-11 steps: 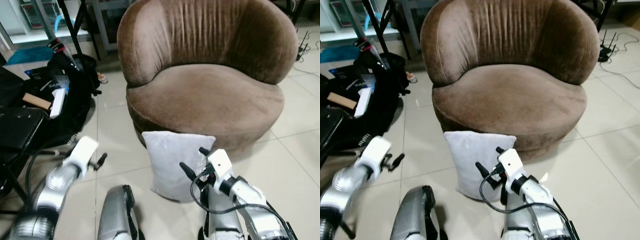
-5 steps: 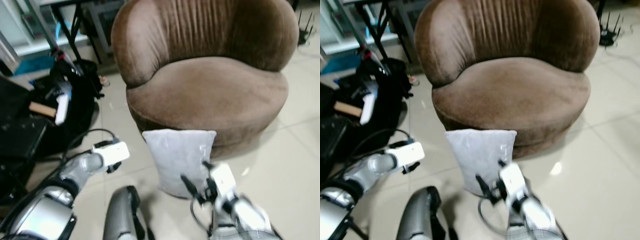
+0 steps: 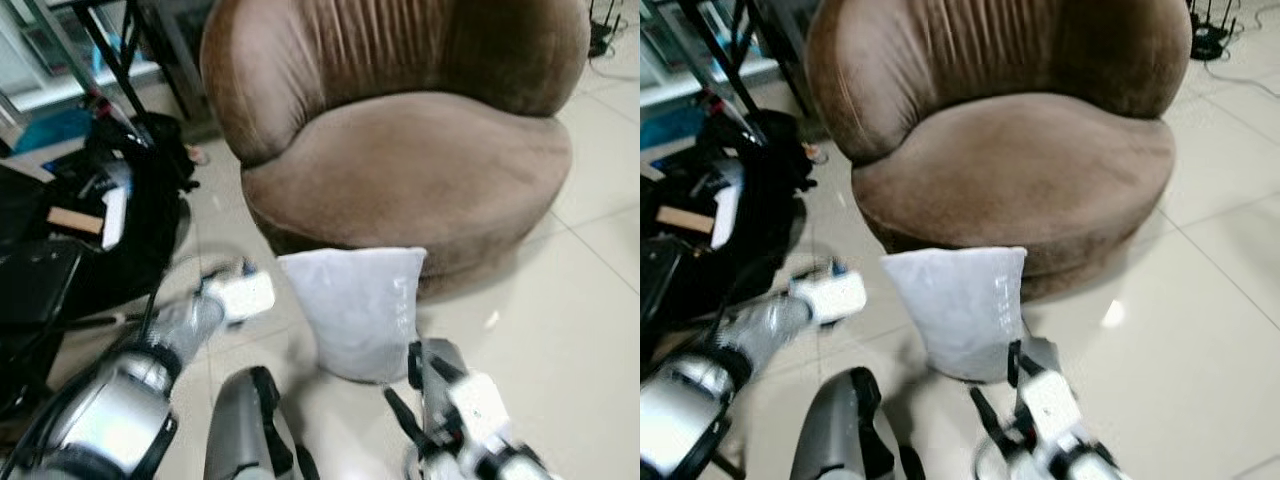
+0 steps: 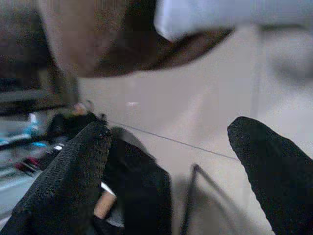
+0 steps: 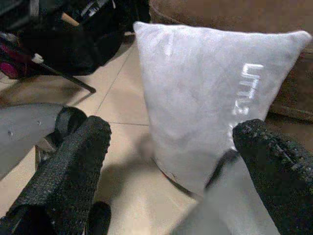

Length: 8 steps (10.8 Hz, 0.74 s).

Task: Move the pillow to the sofa from floor

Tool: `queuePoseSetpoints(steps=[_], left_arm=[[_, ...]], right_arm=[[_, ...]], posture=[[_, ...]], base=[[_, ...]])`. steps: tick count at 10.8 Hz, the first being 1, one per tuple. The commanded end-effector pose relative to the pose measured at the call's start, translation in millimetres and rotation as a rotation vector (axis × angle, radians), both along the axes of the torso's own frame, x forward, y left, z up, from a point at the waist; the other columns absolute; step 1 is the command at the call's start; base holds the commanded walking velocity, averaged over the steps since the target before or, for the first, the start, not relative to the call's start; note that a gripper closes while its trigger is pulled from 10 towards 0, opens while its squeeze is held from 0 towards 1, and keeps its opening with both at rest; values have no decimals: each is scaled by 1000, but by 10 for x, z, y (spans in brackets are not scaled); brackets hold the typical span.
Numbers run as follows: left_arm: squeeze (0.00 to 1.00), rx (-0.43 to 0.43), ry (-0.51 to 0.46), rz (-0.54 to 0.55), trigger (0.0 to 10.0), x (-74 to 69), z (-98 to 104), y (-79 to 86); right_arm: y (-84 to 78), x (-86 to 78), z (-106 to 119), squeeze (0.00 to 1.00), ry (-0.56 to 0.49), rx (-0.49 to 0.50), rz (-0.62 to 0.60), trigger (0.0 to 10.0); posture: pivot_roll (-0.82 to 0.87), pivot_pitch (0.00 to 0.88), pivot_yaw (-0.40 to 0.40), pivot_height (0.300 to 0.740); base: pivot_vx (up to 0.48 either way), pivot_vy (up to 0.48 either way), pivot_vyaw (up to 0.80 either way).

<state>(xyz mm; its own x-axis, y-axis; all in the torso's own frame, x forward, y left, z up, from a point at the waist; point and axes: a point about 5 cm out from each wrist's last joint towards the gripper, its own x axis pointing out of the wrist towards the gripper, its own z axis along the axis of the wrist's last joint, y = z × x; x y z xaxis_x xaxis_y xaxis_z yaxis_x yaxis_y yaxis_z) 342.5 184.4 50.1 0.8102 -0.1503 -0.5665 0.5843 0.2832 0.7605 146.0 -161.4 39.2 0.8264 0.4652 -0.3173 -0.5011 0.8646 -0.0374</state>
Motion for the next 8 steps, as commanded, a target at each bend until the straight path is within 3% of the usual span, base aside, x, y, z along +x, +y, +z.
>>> queuePoseSetpoints(steps=[1, 3, 6, 8], left_arm=[[0, 39, 20, -14, 10000, -20, -26, 32], [0, 123, 24, -103, 10000, -31, -63, -86], [0, 181, 1, -171, 10000, -22, -76, -237], [0, 186, 16, -174, 10000, -52, -129, -309]], right_arm=[[-14, -14, 30, 0, 10, 5, -4, 10000], [-181, -193, 228, 0, 24, -48, -46, 10000], [-420, -687, 394, 0, 131, -113, -68, 10000], [-419, -945, 503, 0, 203, -121, -78, 10000]], posture=[[-382, 116, 212, 502], [-449, 205, 189, 502], [-524, 303, 133, 502], [-564, 358, 99, 502]], base=[[0, 0, 0], [0, 0, 0], [0, 0, 0], [0, 0, 0]])
